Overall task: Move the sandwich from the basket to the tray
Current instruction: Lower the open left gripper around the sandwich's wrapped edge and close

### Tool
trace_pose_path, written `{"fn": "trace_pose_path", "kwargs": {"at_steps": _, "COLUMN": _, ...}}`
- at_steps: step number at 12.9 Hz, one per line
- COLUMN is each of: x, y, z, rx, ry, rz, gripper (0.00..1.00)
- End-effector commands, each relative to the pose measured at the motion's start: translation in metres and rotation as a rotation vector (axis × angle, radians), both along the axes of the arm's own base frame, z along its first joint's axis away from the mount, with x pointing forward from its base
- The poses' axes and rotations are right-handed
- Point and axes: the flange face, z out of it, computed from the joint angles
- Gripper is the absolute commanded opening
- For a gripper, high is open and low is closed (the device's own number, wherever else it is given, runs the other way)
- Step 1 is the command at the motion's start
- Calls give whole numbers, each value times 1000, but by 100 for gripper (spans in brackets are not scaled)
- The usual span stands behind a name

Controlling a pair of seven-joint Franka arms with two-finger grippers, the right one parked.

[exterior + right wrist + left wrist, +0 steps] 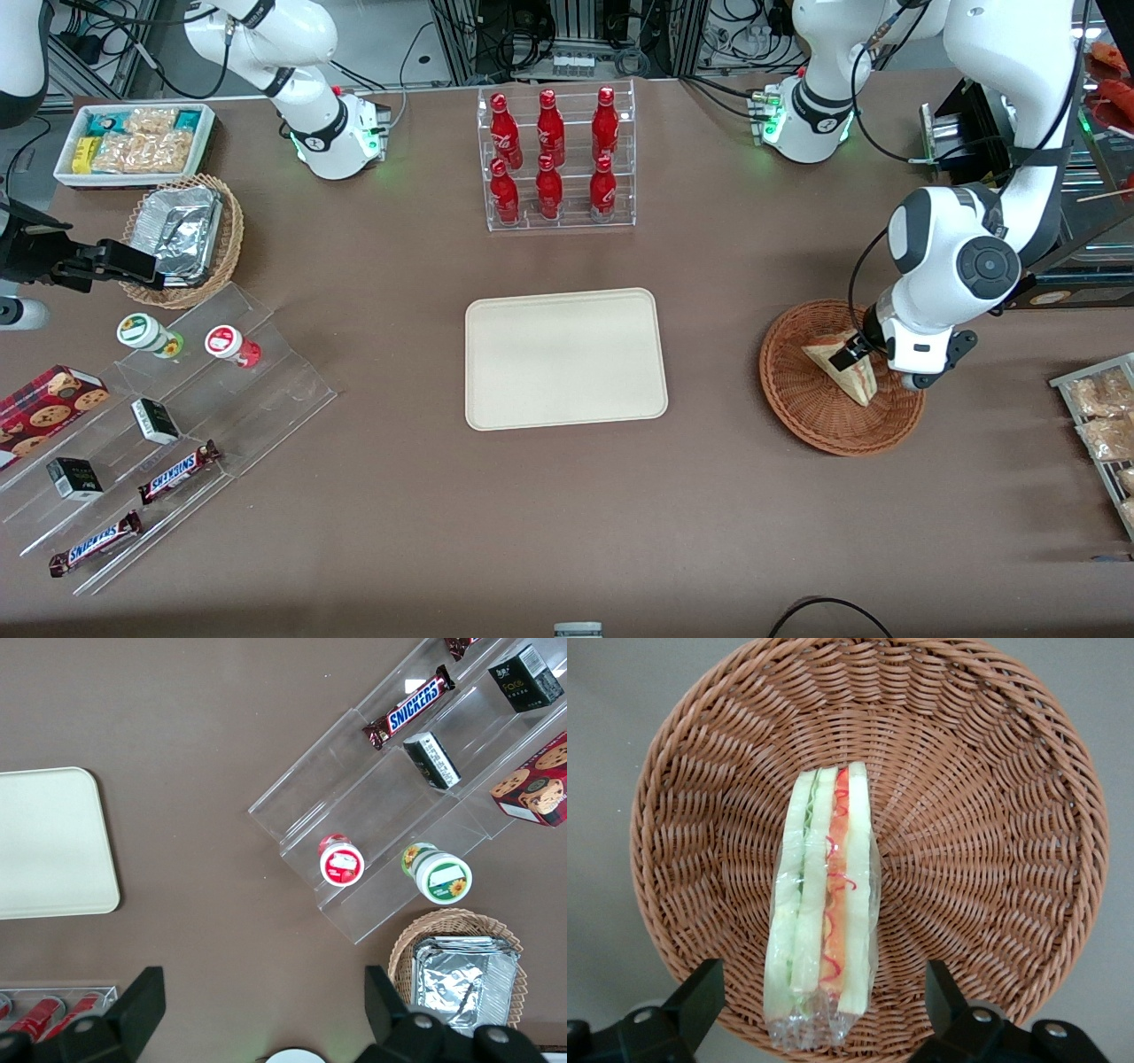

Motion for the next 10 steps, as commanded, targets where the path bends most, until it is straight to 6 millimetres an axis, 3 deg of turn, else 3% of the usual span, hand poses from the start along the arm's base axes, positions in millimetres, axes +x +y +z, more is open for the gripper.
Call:
{"fn": "trace_pose_path", "kwargs": {"at_steps": 1, "x": -2, "y": -4, "z": -12, "rx": -4, "ry": 4, "rz": 16, "gripper": 100}}
{"fn": "trace_pose_path", "kwargs": {"at_steps": 5, "x": -4, "y": -3, "z": -29, "rx": -1, "ry": 21, "rz": 20, "gripper": 100}}
{"fn": "trace_pose_path", "kwargs": {"at_steps": 6, "x": -4, "y": -4, "z": -31, "rx": 0, "ry": 26, "rz": 26, "gripper": 94}}
{"fn": "trace_pose_path", "kwargs": {"at_steps": 7, "x": -6, "y": -4, "z": -35, "rx": 2, "ry": 38, "rz": 41, "gripper": 66}}
{"fn": "trace_pose_path", "kwargs": {"at_steps": 8, "x": -7, "y": -4, "z": -36, "rx": 3, "ry": 41, "rz": 46, "gripper": 30}}
{"fn": "trace_pose_path", "kwargs": {"at_steps": 9, "x": -9, "y": -4, "z": -38, "rx": 4, "ry": 47, "rz": 47, "gripper": 3}}
{"fn": "trace_pose_path", "kwargs": {"at_steps": 10, "x": -9, "y": -4, "z": -35, "rx": 5, "ry": 48, "rz": 44, "gripper": 0}}
